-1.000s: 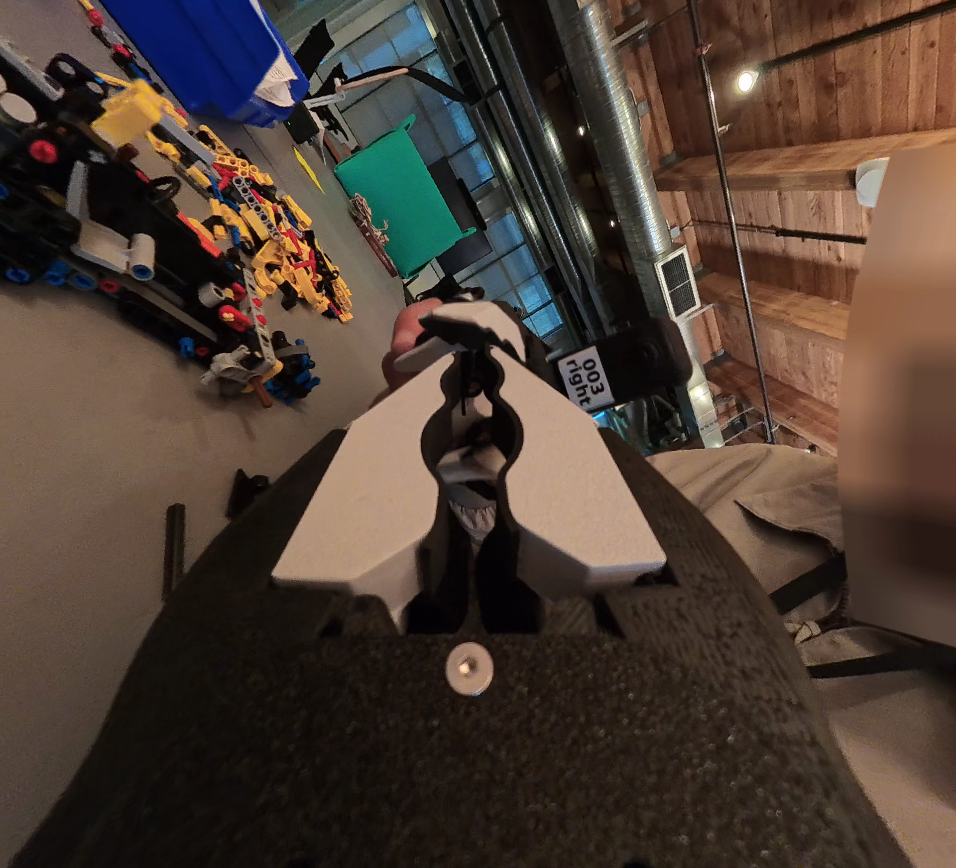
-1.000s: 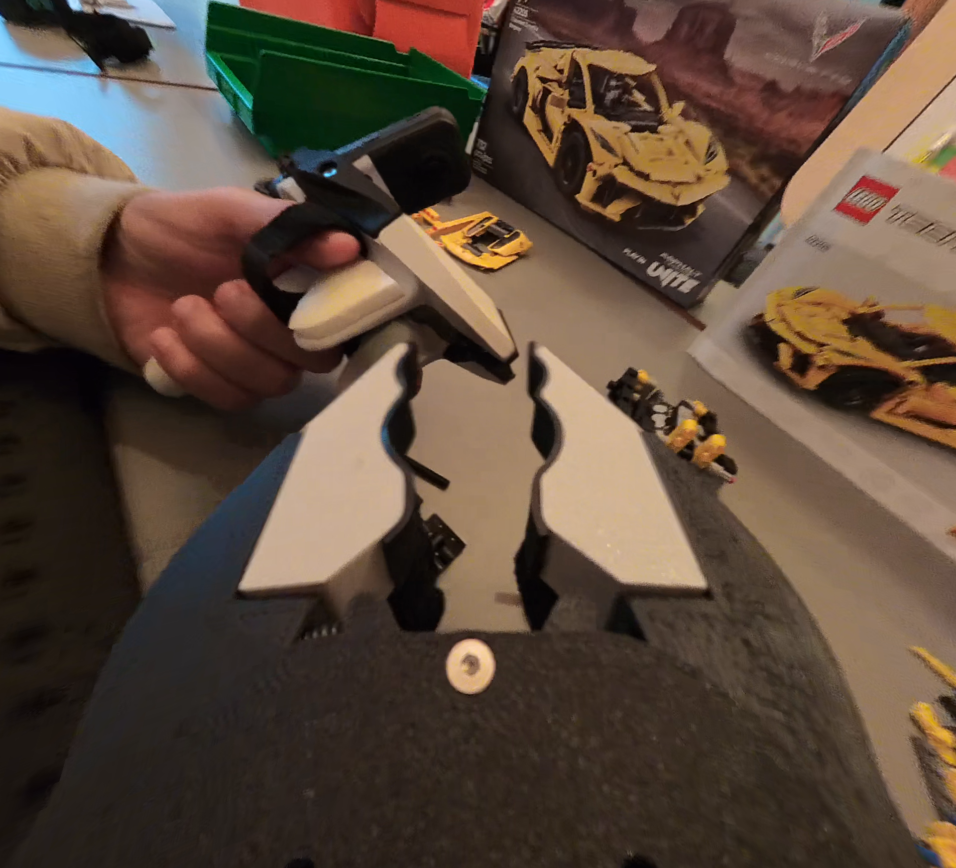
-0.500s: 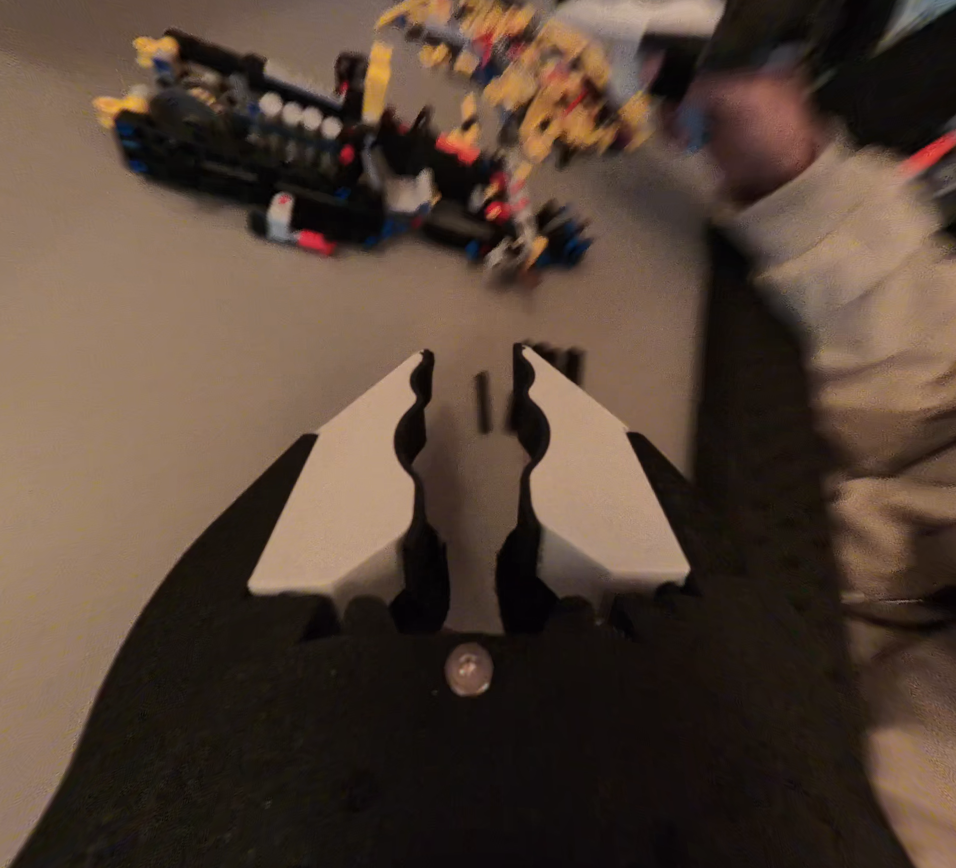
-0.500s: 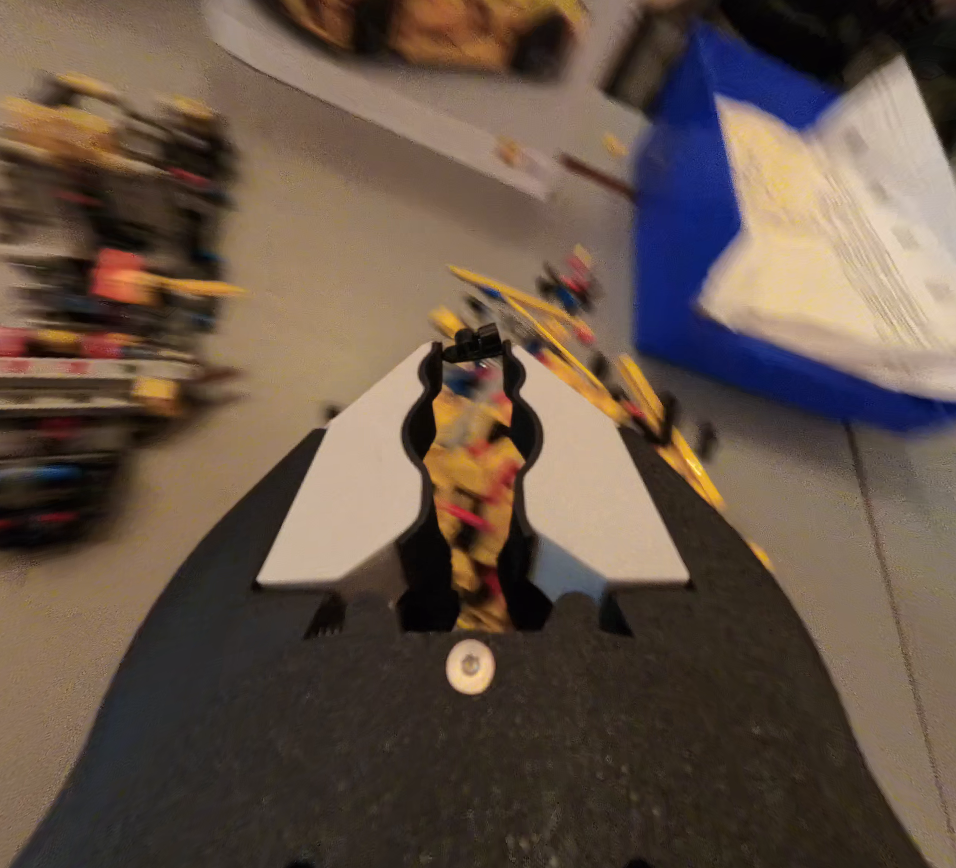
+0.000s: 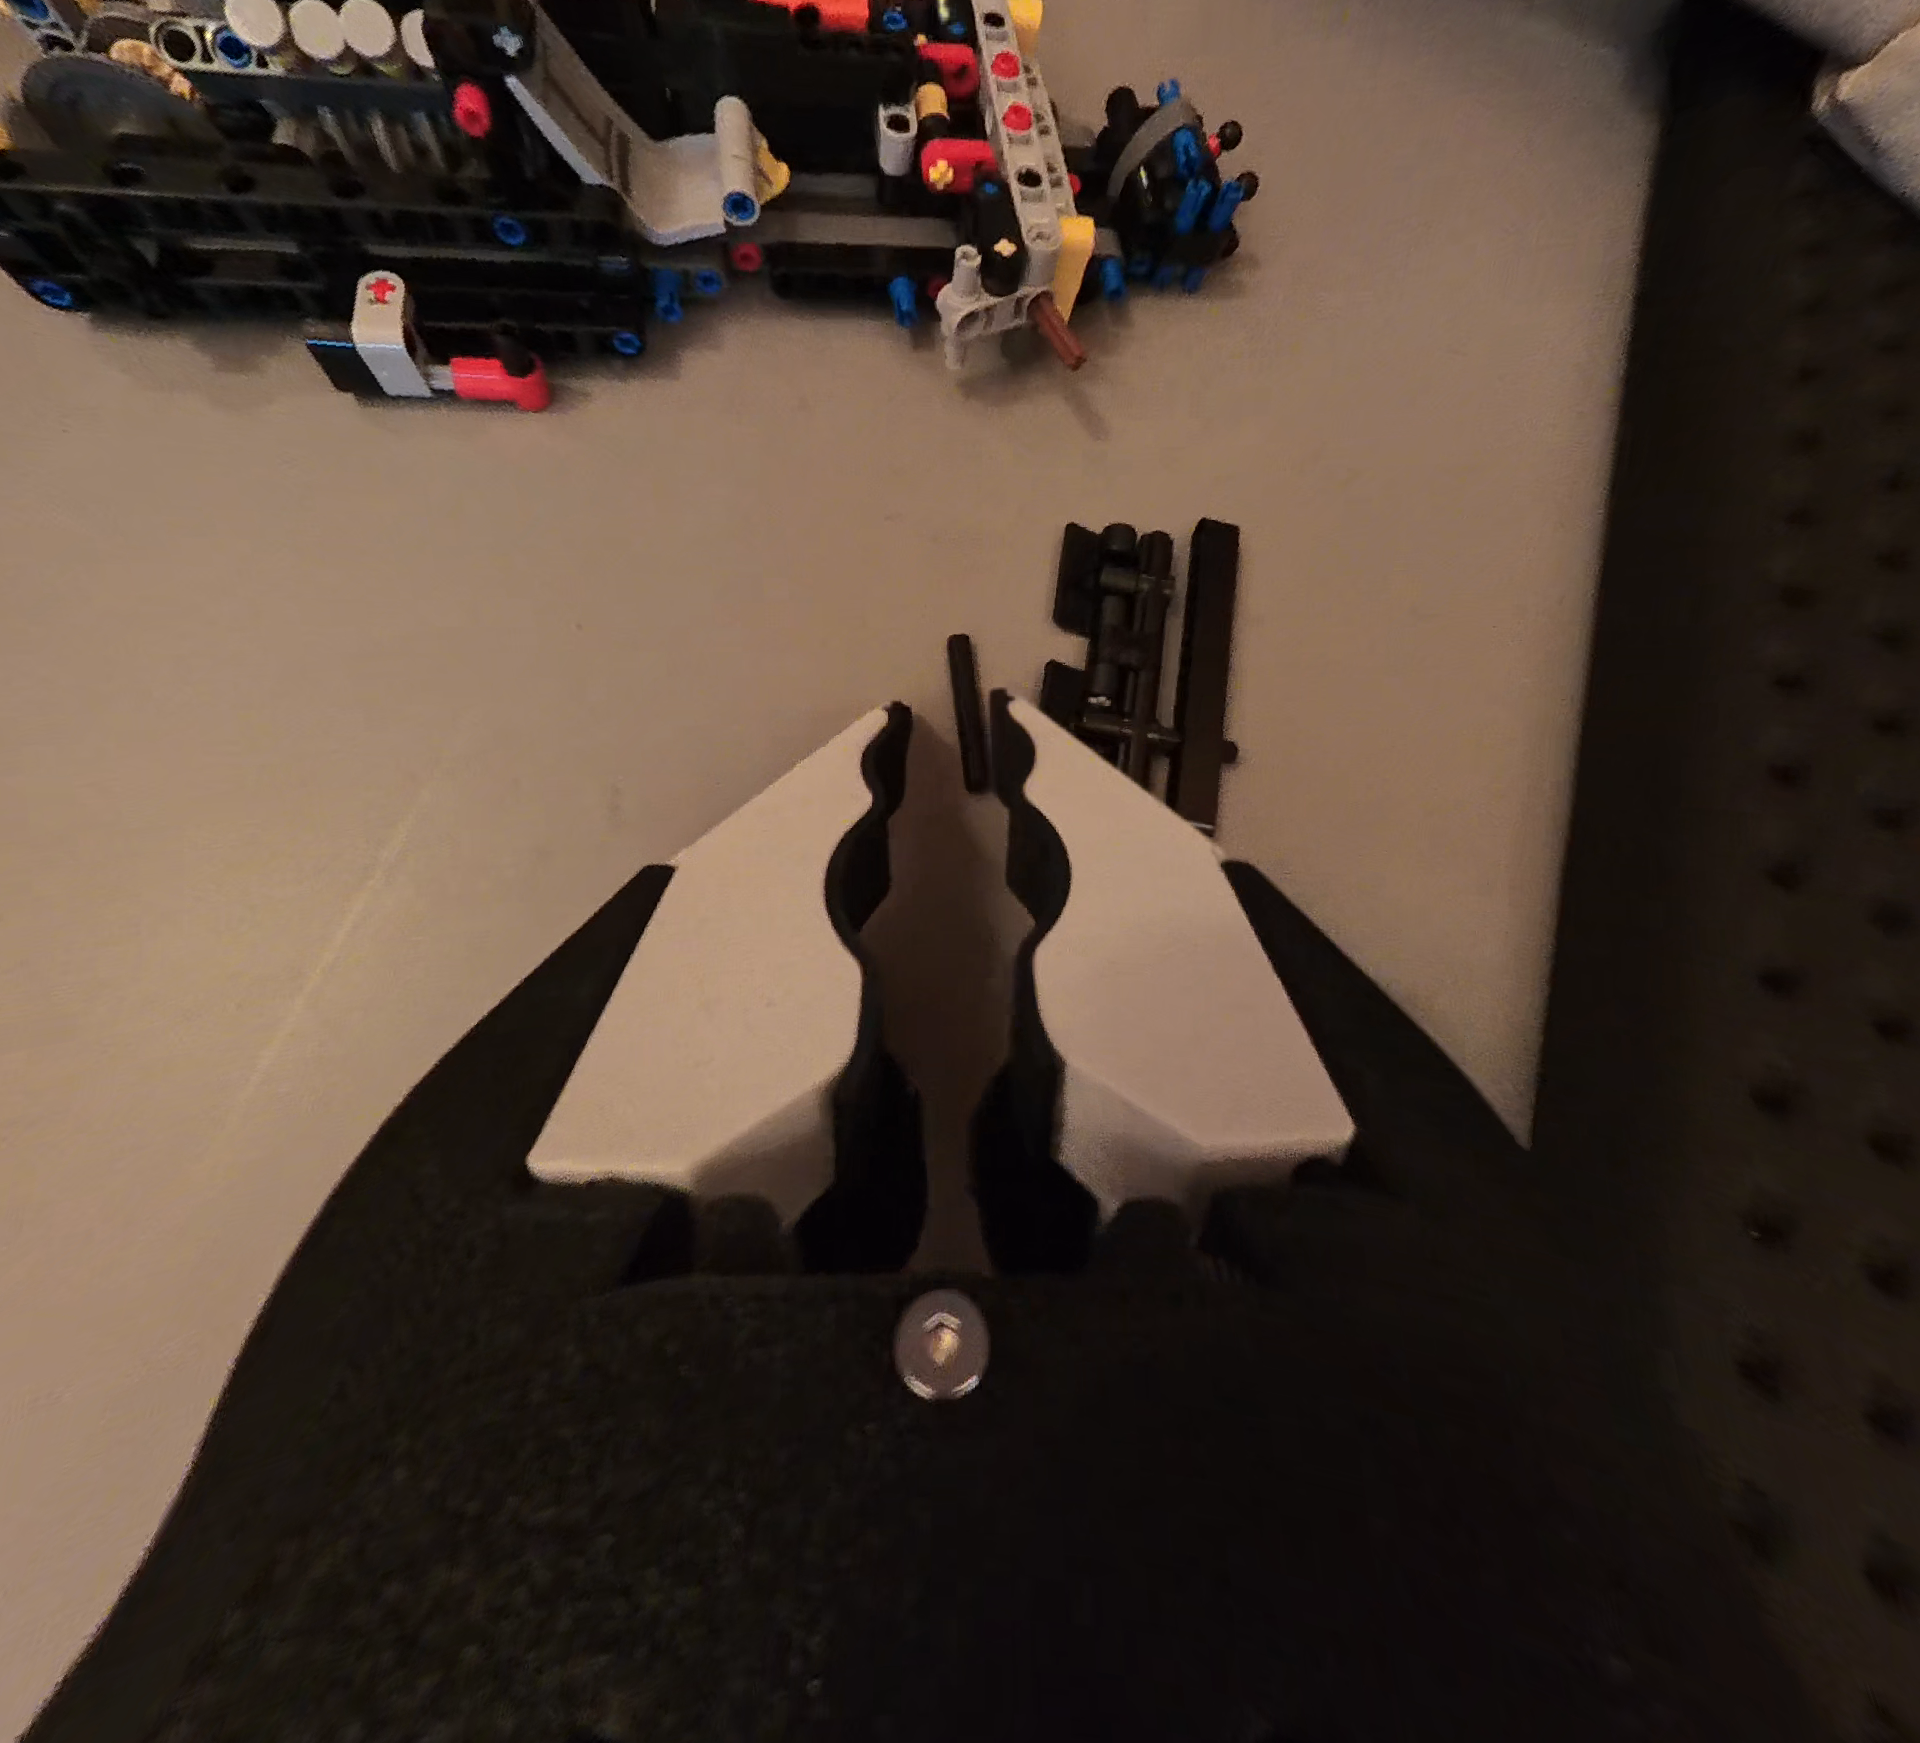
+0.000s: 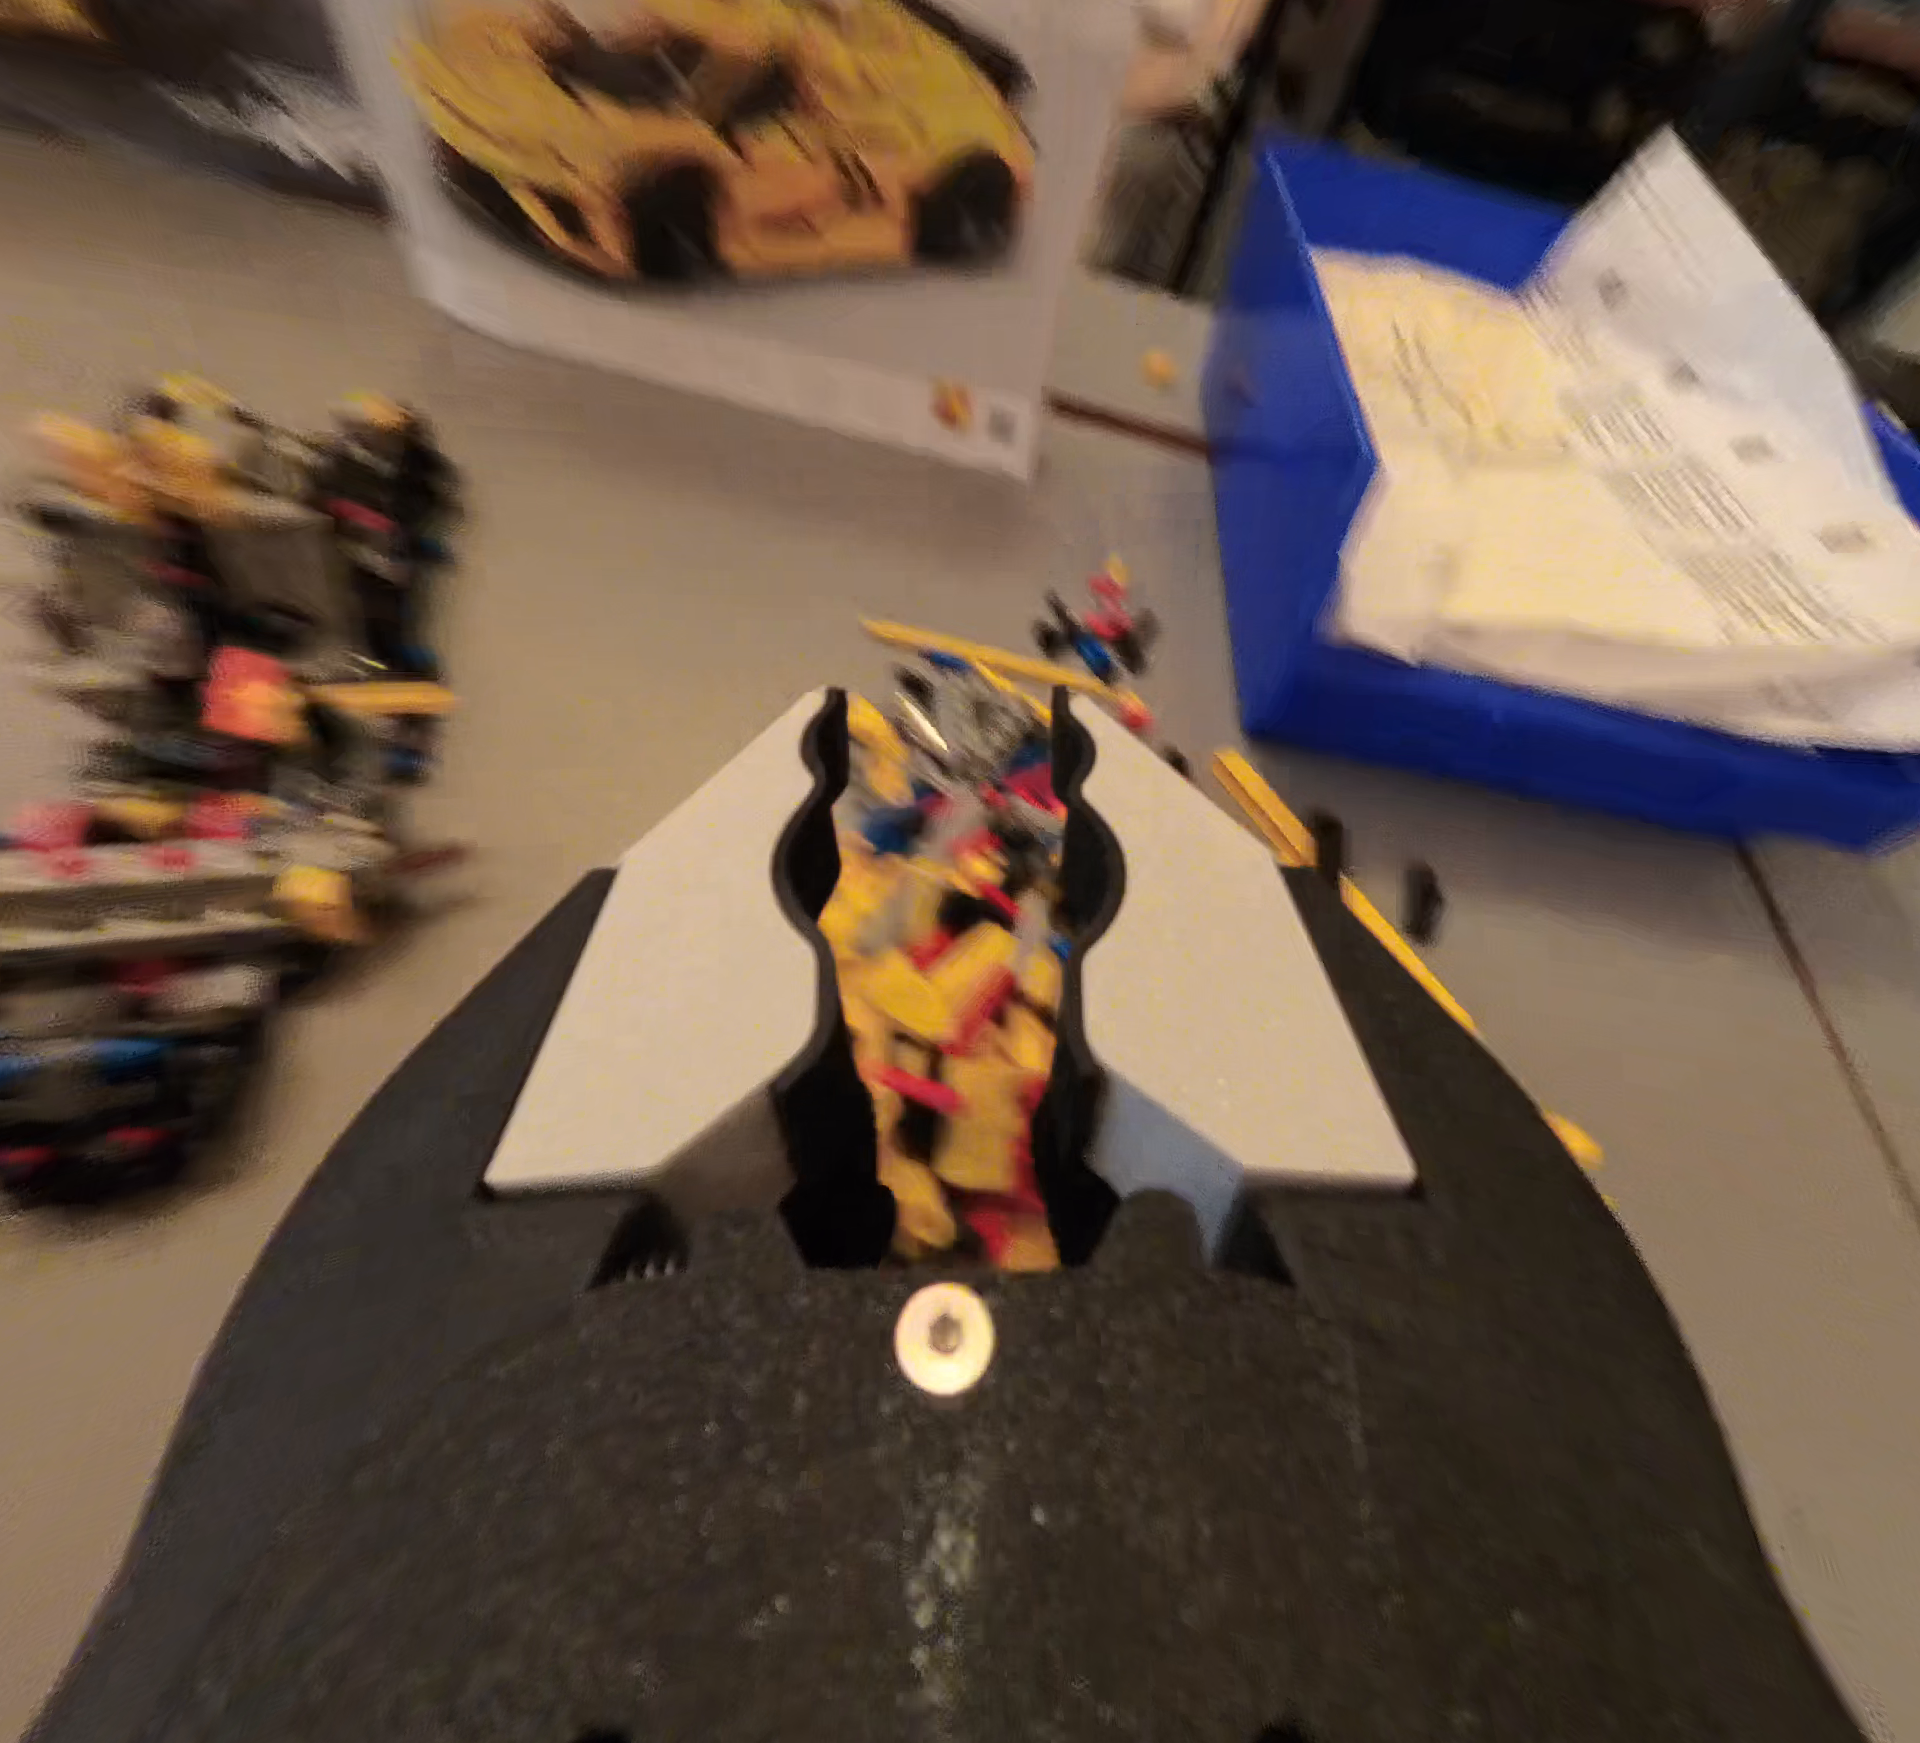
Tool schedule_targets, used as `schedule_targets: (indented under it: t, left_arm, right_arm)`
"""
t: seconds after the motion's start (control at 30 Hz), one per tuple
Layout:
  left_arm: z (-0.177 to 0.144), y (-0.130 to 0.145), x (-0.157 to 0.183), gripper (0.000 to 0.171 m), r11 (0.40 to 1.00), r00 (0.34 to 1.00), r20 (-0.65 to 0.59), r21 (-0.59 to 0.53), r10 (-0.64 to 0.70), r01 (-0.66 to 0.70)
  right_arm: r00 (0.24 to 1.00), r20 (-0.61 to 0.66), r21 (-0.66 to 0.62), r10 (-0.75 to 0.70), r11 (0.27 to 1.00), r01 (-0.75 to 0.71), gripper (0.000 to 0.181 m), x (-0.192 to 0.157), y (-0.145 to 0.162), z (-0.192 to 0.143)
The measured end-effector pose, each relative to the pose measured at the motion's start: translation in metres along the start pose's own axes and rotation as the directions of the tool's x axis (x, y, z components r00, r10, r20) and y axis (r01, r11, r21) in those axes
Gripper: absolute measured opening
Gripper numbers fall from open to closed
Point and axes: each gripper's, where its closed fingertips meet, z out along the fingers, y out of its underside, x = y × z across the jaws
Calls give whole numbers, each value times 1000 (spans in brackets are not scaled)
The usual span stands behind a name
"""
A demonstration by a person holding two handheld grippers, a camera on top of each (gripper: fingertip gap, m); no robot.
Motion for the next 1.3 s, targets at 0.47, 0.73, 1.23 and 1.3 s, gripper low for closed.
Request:
schedule_targets:
  t: [0.47,0.73,1.23,1.3]
  left_arm:
    - [-31,-65,29,3,753,745,422,190,516,-630]
    - [-25,-64,32,3,748,733,423,170,532,-642]
    - [-28,-66,35,3,738,731,425,187,534,-649]
    - [-30,-68,34,4,749,746,430,205,509,-630]
  right_arm:
    - [224,838,-413,498,846,-337,27,-246,-32,-56]
    - [242,836,-453,493,868,-205,10,-262,-9,-59]
    - [245,847,-420,472,876,-236,3,-258,-17,-60]
    - [265,855,-391,446,889,-236,2,-256,-19,-60]
